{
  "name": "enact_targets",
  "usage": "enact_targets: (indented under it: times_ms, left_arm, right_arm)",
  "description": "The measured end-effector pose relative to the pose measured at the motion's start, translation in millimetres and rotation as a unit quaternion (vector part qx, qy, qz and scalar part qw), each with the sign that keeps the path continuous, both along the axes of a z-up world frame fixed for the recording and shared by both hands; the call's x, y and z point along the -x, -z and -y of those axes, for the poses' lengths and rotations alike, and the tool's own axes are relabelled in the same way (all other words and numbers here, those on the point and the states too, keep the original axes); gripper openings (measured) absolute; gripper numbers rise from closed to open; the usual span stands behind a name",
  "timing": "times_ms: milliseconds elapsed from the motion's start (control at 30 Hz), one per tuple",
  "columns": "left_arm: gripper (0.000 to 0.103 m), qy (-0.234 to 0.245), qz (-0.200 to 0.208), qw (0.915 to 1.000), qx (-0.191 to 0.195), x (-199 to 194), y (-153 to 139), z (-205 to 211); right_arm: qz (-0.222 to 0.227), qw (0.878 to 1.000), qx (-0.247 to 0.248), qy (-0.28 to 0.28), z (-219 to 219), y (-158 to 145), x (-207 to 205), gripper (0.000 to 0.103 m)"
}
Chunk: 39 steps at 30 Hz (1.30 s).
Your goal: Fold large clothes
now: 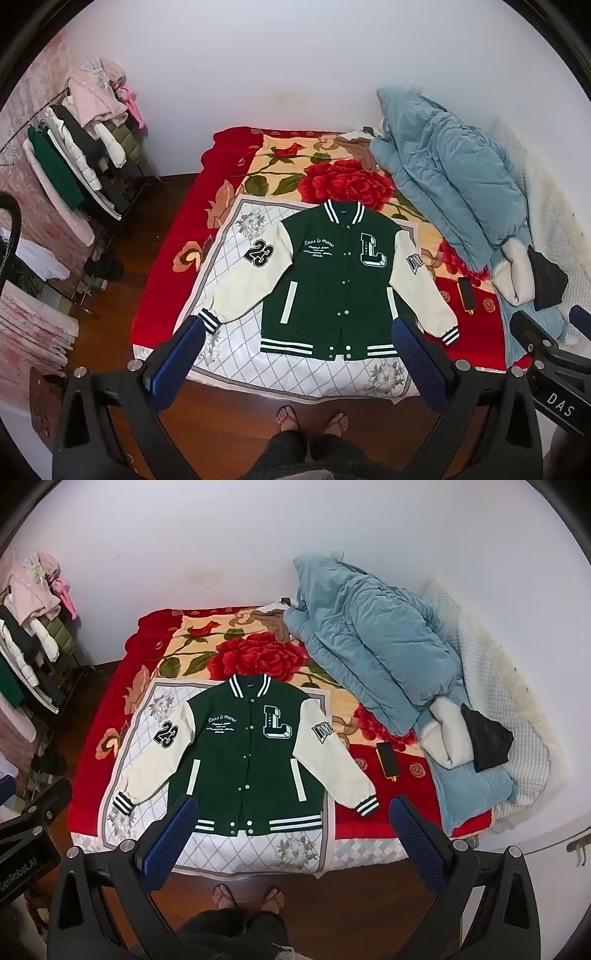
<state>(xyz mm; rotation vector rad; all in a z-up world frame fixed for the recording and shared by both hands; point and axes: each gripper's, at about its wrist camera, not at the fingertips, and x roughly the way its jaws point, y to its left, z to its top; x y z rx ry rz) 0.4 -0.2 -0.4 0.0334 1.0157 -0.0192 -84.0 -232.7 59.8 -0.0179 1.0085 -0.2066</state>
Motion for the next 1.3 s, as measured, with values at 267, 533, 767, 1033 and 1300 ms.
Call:
enact_targets:
  times_ms: [267, 533, 767, 1033, 1300]
  left_arm:
    - [0.103, -0.002, 0.003, 1.0000, 0.001, -1.1, -0.9, 0.7]
    - [0.103, -0.001, 0.004, 1.0000, 0.004, -4.1, -4.8, -3.9]
    - [0.103, -0.002, 0.007, 1.0000, 0.005, -3.6, -7.9, -4.2]
    - [0.103, -0.003, 0.010, 0.9999, 0.006, -4.4, -19.3, -12.2]
    - [0.103, -0.002, 0.011, 0.9999, 0.008, -5.5, -23.4, -13.8]
  right_arm:
    - [-0.002, 1.000, -0.002, 0.000, -5.5, -2.4, 0.5, 0.103]
    - [0.001, 1.000, -0.002, -0.003, -7.2, -8.2, -0.7, 0.103]
    - [0.002, 1.000, 0.000, -0.003, -14.4, -15.3, 0.7, 0.103]
    - [0.007, 1.000, 0.003, -0.004, -22.4, -23.0, 0.8, 0.103]
    - [0.009, 1.000, 0.003, -0.005, -19.9, -24.6, 2.3, 0.103]
